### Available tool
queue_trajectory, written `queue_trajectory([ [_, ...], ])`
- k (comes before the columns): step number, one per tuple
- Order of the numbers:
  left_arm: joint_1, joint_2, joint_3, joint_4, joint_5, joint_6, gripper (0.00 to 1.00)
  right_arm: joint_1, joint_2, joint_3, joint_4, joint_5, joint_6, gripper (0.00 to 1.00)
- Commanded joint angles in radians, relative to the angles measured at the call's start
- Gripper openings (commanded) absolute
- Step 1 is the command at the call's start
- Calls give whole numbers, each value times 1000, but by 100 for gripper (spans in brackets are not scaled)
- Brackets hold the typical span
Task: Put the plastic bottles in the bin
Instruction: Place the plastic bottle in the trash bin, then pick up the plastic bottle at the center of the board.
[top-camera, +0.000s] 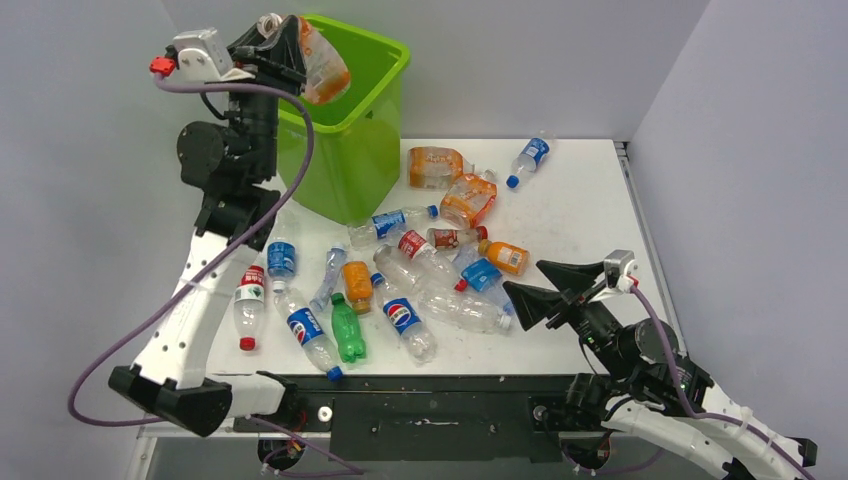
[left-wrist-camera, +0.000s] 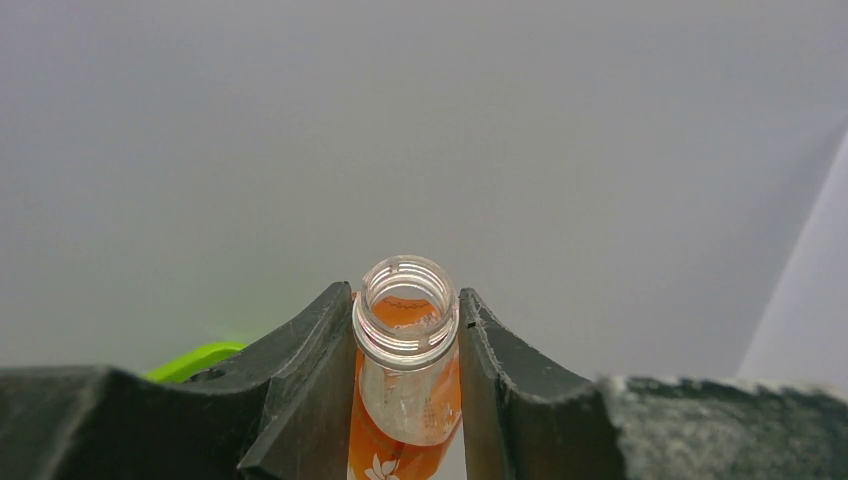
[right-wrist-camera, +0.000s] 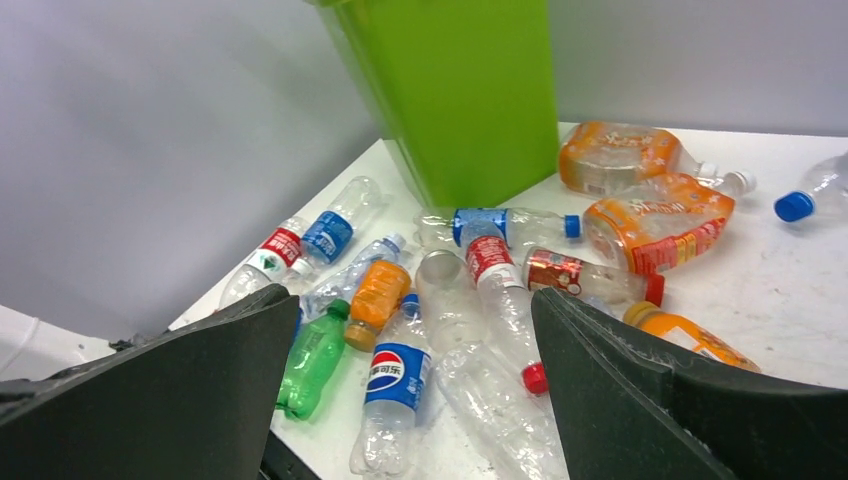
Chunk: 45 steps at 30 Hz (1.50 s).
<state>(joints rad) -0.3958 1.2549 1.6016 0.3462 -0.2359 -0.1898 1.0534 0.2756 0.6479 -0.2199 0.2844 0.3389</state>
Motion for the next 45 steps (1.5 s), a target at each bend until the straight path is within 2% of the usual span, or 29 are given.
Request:
queue_trajectory([
  [1, 35, 130, 73, 79, -58, 81, 3, 0, 5, -1, -19, 104, 19, 90],
  [2, 36, 164, 88, 82, -59, 96, 7, 0, 14, 5, -32, 115, 20, 90],
  [3, 37, 192, 107, 85, -48, 116, 16, 0, 20, 10, -37, 121, 20, 90],
  [4, 38, 221, 139, 84, -30, 133, 29, 0, 26, 13, -42, 125, 20, 90],
  [6, 38, 266, 203, 57, 9, 152, 65, 0, 33, 20, -49, 125, 21, 90],
  [7, 37, 283, 241, 32, 19, 155, 77, 0, 36, 22, -52, 124, 23, 90],
  [11, 1, 259, 289, 29, 28, 163, 100, -1, 39, 21, -59, 137, 38, 90],
  [12, -23, 235, 280, 38, 25, 180, 97, 0, 41, 18, -59, 144, 43, 90],
  [15, -115, 150, 222, 29, 15, 244, 96, 0, 52, 3, -47, 177, 66, 90],
  [19, -275, -1, 40, -51, 43, 268, 97, 0, 82, -29, -18, 244, 132, 90],
  [24, -459, -164, -227, -290, 49, 250, 96, 0, 197, -29, -114, 501, 277, 90],
  [28, -524, -229, -428, -556, 133, 114, 96, -7, 341, -20, -141, 558, 345, 90],
  [31, -537, -272, -551, -668, 149, 31, 96, -38, 436, -20, -107, 521, 356, 90],
  [34, -537, -352, -661, -708, 134, 11, 96, -158, 516, -28, -46, 400, 341, 90],
  [40, -536, -531, -843, -555, 155, -6, 96, -518, 683, -26, 111, 64, 316, 90],
  [43, -535, -596, -934, -462, 174, -35, 96, -606, 850, 38, 137, -57, 226, 90],
  [45, -534, -611, -956, -445, 202, -54, 96, -611, 985, 171, 59, -80, 128, 90],
])
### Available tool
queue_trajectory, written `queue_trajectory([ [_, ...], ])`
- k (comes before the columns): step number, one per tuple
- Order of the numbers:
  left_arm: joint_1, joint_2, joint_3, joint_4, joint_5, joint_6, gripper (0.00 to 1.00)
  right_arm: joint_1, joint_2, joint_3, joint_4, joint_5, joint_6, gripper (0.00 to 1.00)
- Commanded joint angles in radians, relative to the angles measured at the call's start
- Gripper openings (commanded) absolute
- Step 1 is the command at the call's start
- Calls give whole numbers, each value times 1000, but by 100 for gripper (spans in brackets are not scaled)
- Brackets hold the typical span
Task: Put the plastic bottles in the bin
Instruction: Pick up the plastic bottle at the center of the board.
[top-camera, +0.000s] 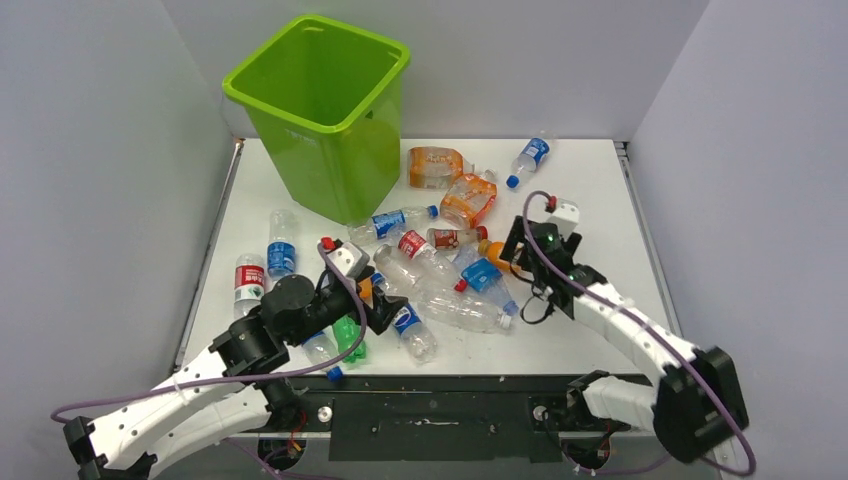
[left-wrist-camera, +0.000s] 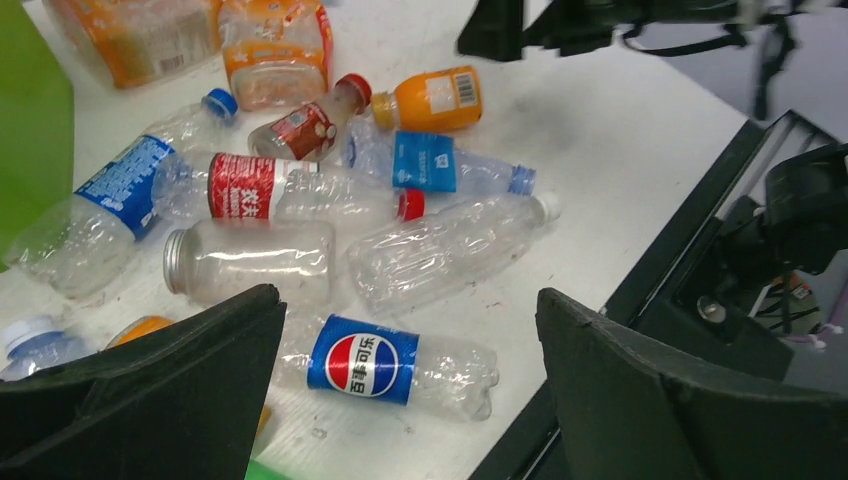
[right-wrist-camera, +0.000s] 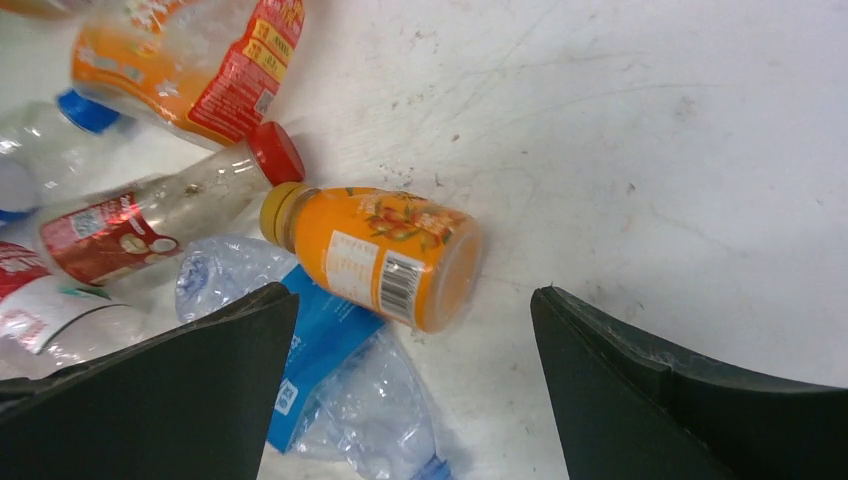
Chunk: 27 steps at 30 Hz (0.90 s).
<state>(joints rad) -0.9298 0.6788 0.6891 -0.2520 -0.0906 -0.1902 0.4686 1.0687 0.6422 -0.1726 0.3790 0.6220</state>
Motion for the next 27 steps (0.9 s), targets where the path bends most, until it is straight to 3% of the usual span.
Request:
queue_trajectory([
  [1, 0, -36, -37, 150, 79, -59, 96, -27, 248, 231, -31, -173, -193, 90],
  [11, 0, -4, -15, 147, 191, -114, 96, -15, 495, 514, -312, -169, -440, 90],
  [27, 0, -5, -28, 178, 257, -153, 96, -47, 733, 614, -340, -241, -501, 92],
])
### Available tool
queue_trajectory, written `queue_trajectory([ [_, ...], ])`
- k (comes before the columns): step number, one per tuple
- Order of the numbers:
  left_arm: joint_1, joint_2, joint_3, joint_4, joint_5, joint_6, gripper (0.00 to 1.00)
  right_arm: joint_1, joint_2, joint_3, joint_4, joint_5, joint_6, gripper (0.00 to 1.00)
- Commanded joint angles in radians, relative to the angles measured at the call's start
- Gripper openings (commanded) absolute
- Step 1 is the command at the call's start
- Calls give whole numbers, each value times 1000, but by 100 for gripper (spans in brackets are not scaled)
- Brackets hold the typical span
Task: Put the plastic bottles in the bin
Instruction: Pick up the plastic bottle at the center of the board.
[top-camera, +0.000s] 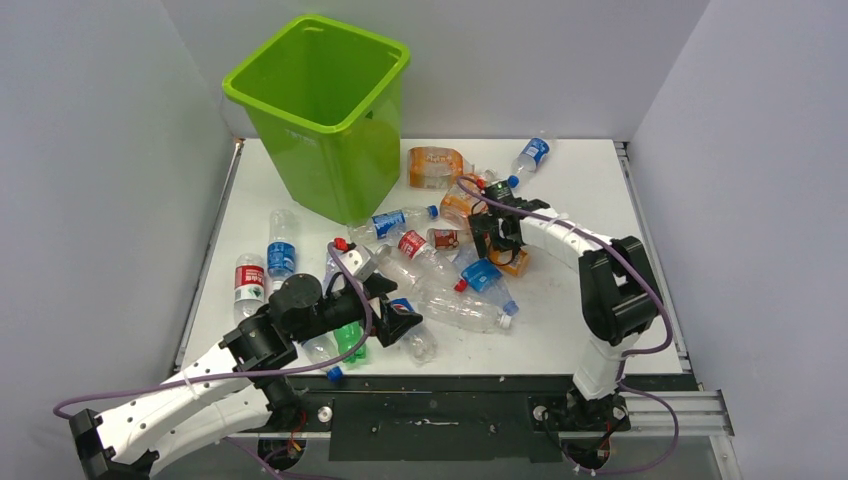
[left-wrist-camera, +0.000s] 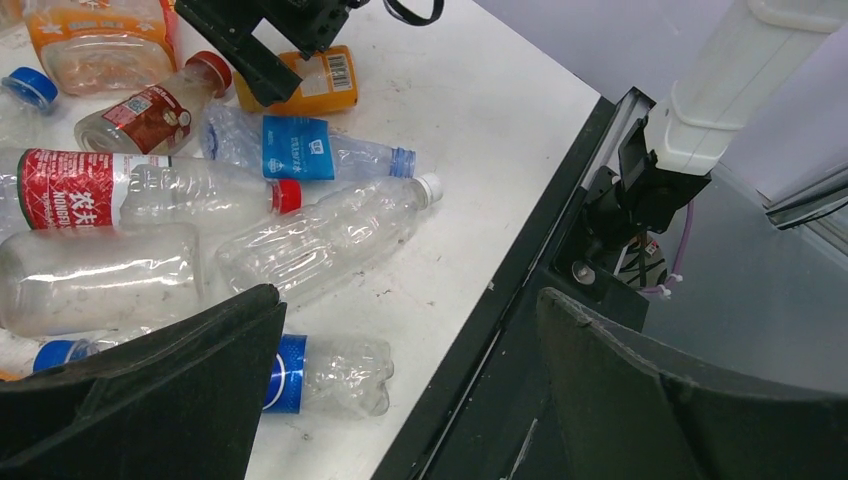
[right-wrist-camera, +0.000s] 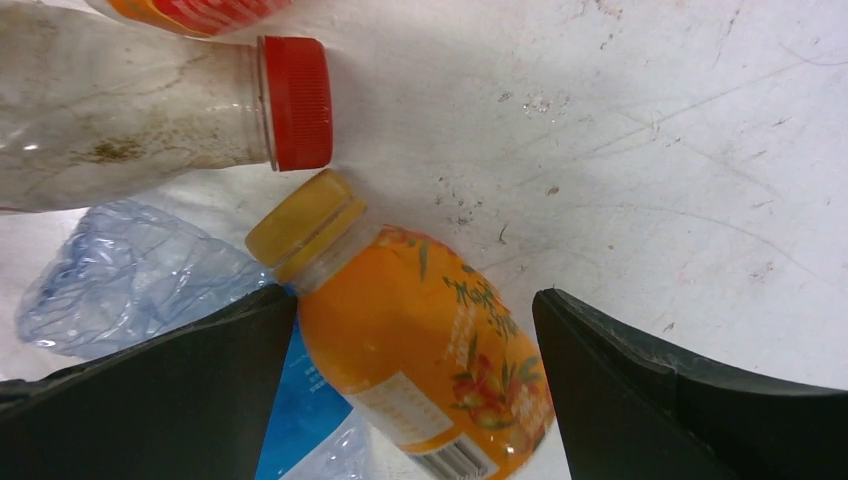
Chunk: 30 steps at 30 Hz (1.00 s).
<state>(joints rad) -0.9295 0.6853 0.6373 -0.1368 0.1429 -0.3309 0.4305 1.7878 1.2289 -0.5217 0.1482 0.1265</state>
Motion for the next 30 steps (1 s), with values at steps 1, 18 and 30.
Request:
queue_trajectory([
  [1, 0, -11, 24, 60, 24, -12, 96, -9, 16, 16, 17, -13, 1, 93],
  [18, 1, 8, 22, 58, 1, -5, 96, -18, -120, -231, 157, -20, 152, 61],
  [30, 0, -20, -1, 102, -178, -42, 96, 5, -608, -319, 263, -17, 193, 38],
])
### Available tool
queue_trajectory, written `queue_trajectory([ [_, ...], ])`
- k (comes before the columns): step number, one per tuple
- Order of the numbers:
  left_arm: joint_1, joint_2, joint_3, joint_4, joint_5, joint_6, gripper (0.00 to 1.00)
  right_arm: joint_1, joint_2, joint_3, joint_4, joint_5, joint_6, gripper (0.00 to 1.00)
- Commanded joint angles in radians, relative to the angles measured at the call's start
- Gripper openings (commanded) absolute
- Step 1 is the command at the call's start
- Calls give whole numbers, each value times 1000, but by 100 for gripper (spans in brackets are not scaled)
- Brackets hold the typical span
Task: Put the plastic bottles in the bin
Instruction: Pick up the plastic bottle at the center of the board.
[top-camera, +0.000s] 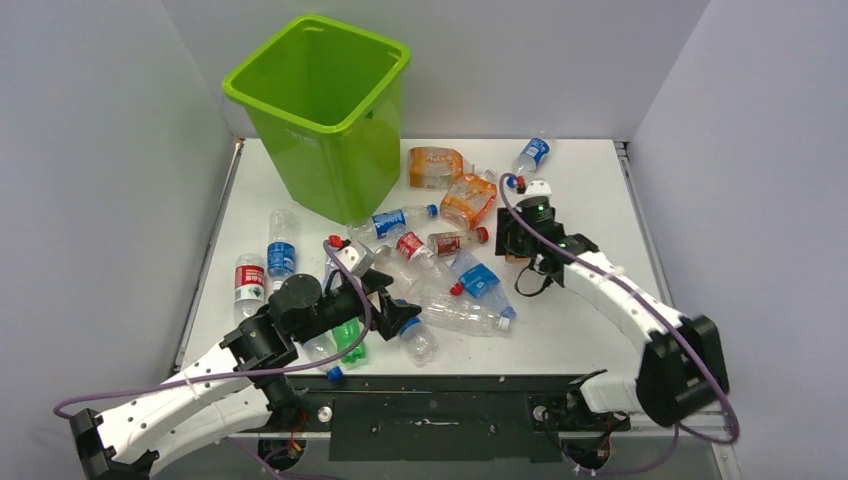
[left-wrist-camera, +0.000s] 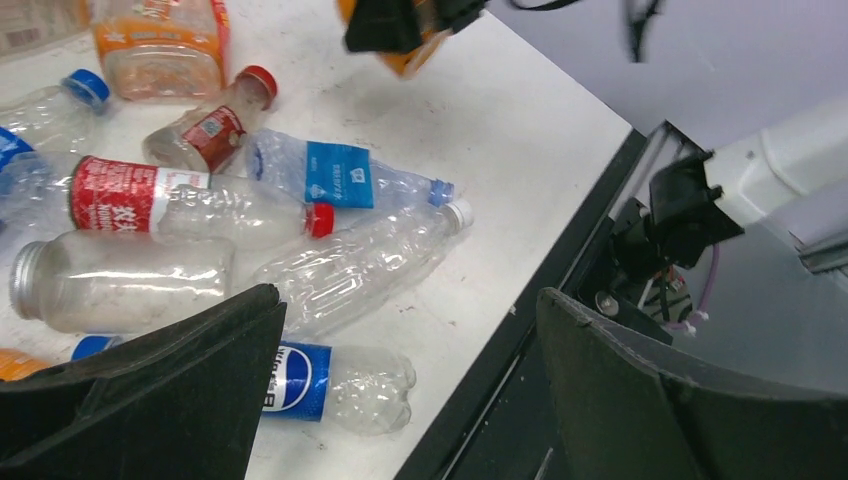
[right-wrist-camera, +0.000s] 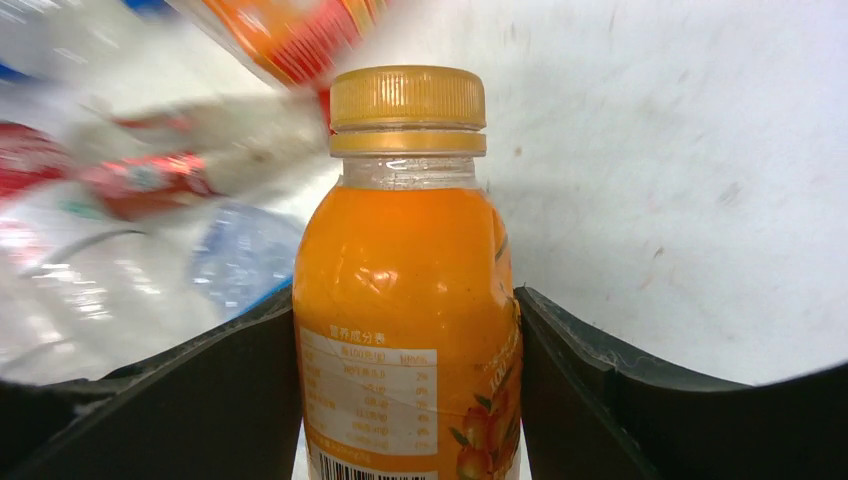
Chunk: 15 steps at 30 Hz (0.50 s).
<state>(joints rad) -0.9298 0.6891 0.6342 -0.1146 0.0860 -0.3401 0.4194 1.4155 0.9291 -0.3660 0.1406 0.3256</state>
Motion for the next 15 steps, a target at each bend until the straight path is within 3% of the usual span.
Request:
queue_trajectory([
  [1, 2, -33, 9, 82, -184, -49, 96, 29, -304, -29, 125, -48, -33, 38],
  [6, 17, -119, 8, 228, -365, -191, 96, 122, -645, -106, 296, -338, -85, 37],
  [10, 20, -158, -53, 479, -335, -208, 96, 162, -777, -184, 421, -484, -22, 36],
  [12, 20, -111, 4, 479, -295, -173, 96, 164, -822, -226, 468, -539, 7, 36],
  [15, 24, 20, 173, 349, -197, -141, 96, 166, -891, -312, 585, -610, 42, 35],
])
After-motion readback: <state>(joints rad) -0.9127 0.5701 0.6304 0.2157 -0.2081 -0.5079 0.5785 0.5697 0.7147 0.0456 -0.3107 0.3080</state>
